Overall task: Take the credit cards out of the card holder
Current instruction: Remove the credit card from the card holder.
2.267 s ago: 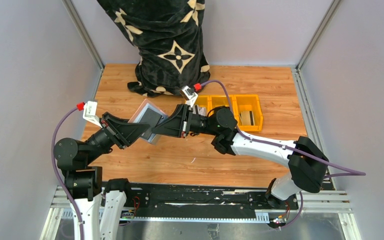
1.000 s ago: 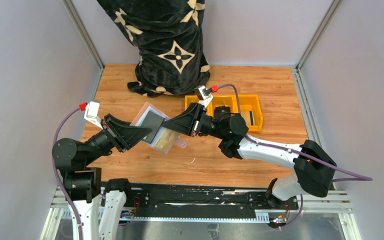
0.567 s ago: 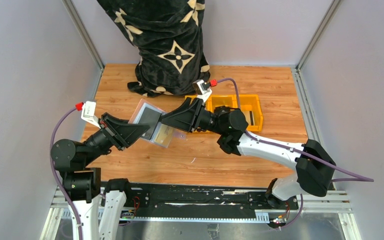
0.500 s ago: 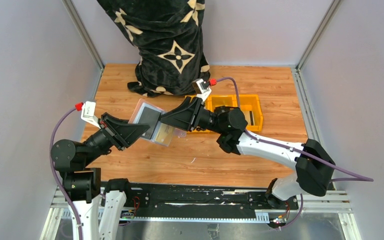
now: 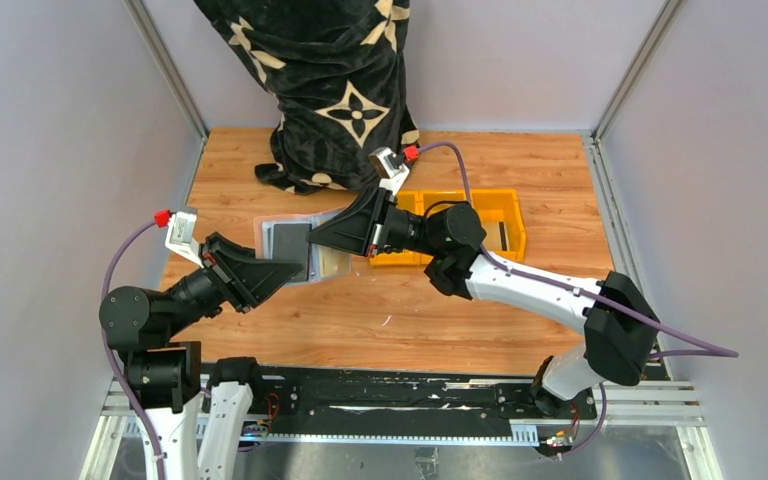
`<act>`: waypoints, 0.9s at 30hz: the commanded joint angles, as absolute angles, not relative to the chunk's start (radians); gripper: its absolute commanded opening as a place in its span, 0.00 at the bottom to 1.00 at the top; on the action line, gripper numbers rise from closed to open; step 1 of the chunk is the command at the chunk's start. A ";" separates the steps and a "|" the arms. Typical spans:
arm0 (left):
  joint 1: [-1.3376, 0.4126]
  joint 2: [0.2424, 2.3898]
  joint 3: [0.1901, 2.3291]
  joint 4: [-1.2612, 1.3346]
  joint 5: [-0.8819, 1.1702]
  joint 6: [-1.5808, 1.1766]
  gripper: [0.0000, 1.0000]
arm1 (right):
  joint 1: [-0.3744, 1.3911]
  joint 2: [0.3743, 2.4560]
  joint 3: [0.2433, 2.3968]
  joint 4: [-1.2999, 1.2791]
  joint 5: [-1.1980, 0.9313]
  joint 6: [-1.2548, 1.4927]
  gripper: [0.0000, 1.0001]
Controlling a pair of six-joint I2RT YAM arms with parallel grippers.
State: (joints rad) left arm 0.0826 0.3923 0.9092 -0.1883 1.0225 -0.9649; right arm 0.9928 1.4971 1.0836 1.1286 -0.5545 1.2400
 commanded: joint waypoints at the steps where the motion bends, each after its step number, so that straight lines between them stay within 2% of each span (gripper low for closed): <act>1: 0.067 0.382 0.910 -0.194 1.183 -0.974 0.26 | 1.013 1.510 1.130 1.036 -0.636 1.176 0.08; 4: 0.067 0.382 0.915 -0.200 1.189 -0.971 0.27 | 1.010 1.500 1.135 1.009 -0.656 1.159 0.00; 10: 0.067 0.382 0.927 -0.212 1.186 -0.973 0.38 | 1.008 1.446 1.134 0.870 -0.664 1.050 0.00; 13: 0.068 0.382 0.928 -0.210 1.186 -0.982 0.38 | 1.006 1.428 1.136 0.817 -0.664 1.009 0.00; 21: 0.067 0.391 0.928 -0.179 1.196 -1.026 0.32 | 0.998 1.408 1.146 0.729 -0.721 0.943 0.00; 27: 0.067 0.389 0.920 -0.180 1.197 -1.016 0.18 | 0.991 1.386 1.147 0.739 -0.785 0.939 0.01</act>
State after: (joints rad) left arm 0.0757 0.3908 0.9089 -0.2363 1.1728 -1.0000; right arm 0.9939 1.3937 1.1366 0.7982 -0.7044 0.9852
